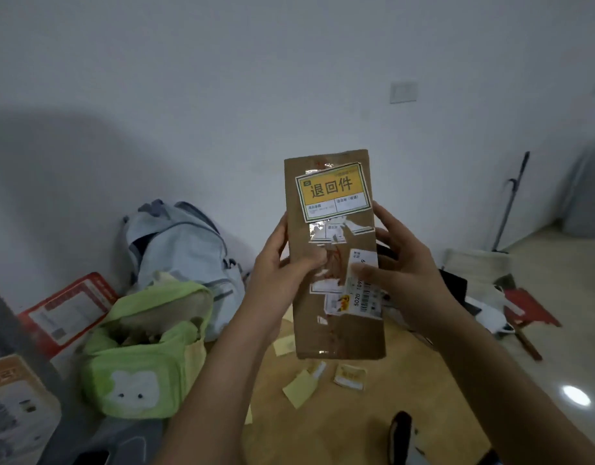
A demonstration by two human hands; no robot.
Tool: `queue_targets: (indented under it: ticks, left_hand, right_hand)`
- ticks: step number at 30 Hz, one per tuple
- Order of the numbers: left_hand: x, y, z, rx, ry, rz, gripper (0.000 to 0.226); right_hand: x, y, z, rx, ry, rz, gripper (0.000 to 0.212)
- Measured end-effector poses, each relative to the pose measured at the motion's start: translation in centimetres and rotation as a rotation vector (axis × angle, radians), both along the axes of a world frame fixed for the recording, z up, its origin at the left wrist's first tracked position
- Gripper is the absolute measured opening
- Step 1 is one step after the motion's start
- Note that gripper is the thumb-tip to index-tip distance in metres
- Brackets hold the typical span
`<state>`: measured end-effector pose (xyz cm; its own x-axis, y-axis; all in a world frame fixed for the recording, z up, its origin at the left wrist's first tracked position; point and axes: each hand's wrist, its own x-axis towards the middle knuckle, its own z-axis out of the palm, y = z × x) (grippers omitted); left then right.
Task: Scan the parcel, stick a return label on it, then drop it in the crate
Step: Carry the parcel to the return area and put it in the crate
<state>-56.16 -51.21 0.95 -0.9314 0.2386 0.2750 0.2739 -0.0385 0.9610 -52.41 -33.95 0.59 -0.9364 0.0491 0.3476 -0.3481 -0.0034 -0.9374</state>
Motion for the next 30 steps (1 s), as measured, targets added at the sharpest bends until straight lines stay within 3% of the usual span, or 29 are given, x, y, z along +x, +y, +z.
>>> queue_targets:
  ticks: [5, 13, 15, 18, 22, 30]
  left_hand:
    - [2.7, 5.3, -3.6, -0.023, -0.222, -0.326, 0.066]
    - [10.6, 17.3, -5.5, -0.115, -0.261, -0.836, 0.075]
    - [12.6, 19.8, -5.8, -0.114, -0.271, -0.928, 0.061]
    - [15.5, 23.2, -6.0, -0.079, -0.309, -1.009, 0.045]
    - [18.7, 26.8, -6.2, -0.114, -0.255, -1.059, 0.066]
    - [23.7, 34.7, -6.8, -0.153, -0.262, -1.123, 0.067]
  right_hand:
    - [7.6, 4.8, -1.5, -0.066, -0.016, -0.281, 0.073]
    - [21.9, 12.1, -3.4, -0.289, -0.081, -0.778, 0.046]
    - [25.1, 13.2, -3.7, -0.287, -0.100, -0.879, 0.045]
    - [29.1, 14.7, -3.9, -0.259, -0.152, -0.993, 0.046]
    - [33.1, 16.8, -4.4, -0.256, -0.182, -1.083, 0.046]
    - [38.6, 23.1, -6.0, -0.299, -0.162, -1.155, 0.049]
